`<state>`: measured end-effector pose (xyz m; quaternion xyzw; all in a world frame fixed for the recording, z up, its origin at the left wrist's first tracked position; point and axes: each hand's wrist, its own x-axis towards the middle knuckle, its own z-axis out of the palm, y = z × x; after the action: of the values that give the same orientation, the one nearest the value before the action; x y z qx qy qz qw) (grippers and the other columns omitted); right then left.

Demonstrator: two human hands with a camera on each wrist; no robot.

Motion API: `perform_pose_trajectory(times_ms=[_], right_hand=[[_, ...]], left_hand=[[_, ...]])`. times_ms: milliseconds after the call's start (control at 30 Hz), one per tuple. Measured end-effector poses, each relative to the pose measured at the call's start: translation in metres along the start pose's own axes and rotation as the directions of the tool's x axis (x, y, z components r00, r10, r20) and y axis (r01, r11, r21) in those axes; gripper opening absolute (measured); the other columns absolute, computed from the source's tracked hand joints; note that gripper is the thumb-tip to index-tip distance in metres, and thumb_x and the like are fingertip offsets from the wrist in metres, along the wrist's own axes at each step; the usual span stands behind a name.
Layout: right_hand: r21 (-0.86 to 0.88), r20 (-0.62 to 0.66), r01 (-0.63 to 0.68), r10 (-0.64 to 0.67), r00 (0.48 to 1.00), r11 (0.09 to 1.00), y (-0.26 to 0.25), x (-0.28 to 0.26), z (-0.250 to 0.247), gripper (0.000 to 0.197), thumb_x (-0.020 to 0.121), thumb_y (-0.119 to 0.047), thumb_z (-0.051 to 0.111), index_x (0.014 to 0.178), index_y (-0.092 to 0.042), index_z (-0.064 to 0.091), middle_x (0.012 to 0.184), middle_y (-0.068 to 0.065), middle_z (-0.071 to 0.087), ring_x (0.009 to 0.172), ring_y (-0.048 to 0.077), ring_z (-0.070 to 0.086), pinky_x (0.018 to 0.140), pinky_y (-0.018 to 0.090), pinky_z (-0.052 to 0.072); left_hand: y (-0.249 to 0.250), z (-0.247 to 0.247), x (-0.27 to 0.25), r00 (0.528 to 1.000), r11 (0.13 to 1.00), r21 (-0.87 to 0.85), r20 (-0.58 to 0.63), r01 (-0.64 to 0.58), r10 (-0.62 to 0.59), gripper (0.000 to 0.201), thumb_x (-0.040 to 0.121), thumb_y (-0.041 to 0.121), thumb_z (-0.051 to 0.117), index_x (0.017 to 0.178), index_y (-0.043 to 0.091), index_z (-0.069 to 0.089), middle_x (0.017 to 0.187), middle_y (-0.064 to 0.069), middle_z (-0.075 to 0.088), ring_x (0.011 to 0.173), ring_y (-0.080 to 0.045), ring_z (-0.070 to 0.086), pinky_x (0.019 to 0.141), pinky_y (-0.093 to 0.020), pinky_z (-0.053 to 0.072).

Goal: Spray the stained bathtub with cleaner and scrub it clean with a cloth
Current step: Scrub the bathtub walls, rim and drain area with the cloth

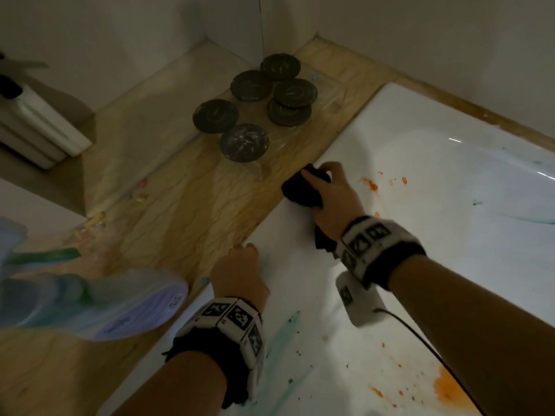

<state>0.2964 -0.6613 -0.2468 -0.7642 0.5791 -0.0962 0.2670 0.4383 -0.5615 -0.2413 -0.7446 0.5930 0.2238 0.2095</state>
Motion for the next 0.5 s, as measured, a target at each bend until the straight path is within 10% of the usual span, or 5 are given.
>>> perform_pose_trajectory(times_ms=[133, 333, 500], right_hand=[[-0.250, 0.202, 0.132, -0.081, 0.976, 0.959, -0.013, -0.002, 0.019, 0.062, 0.092, -0.011, 0.043, 0.146, -0.031, 0.023, 0.151, 0.004, 0.016, 0.126, 0.033, 0.029, 0.105, 0.040, 0.035], [-0.063, 0.293, 0.325, -0.294, 0.910, 0.944, -0.018, -0.071, 0.045, 0.065, 0.082, 0.004, 0.051, 0.140, -0.024, 0.041, 0.147, 0.006, 0.031, 0.119, 0.032, 0.038, 0.097, 0.042, 0.042], [-0.064, 0.319, 0.170, -0.141, 0.937, 0.983, -0.030, -0.081, 0.032, 0.056, 0.087, -0.004, 0.048, 0.137, -0.030, 0.045, 0.145, 0.000, 0.034, 0.126, 0.026, 0.037, 0.105, 0.033, 0.035]], left_hand=[[0.000, 0.002, 0.001, 1.000, 1.000, 0.017, -0.026, -0.009, 0.010, 0.037, 0.085, 0.025, 0.065, 0.116, 0.012, 0.049, 0.109, -0.007, 0.059, 0.098, -0.022, 0.059, 0.067, -0.027, 0.040], [0.002, 0.002, -0.005, 0.993, 1.000, -0.001, -0.119, -0.023, 0.023, 0.034, 0.089, 0.029, 0.059, 0.117, 0.012, 0.051, 0.116, -0.007, 0.058, 0.101, -0.022, 0.059, 0.071, -0.029, 0.043], [-0.017, 0.010, -0.030, 0.996, 0.988, -0.132, 0.033, -0.081, 0.086, 0.089, 0.090, 0.033, 0.059, 0.151, 0.012, -0.002, 0.158, -0.010, -0.007, 0.146, -0.025, 0.009, 0.116, -0.034, 0.019]])
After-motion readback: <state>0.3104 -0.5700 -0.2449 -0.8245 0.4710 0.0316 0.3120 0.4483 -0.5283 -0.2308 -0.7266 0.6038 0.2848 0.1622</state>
